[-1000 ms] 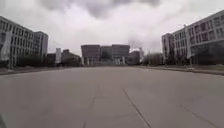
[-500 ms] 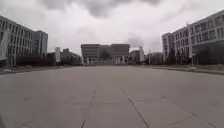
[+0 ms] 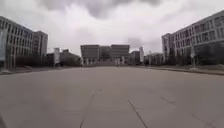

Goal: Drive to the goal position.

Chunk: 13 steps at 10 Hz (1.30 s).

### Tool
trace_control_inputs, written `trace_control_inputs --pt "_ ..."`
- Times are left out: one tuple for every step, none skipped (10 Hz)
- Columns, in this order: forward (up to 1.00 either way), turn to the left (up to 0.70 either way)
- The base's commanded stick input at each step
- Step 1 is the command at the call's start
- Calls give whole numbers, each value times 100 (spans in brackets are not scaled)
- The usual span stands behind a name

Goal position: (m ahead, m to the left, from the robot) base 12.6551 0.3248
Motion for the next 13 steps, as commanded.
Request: trace_control_inputs --pt "60 1" --pt "60 1" --pt "60 1" --pt "60 1" --pt "60 1" --pt "60 1" --pt "60 1" --pt "60 1" --pt "60 1" --pt "60 1" --pt "60 1" --pt "60 1" --pt "60 1"
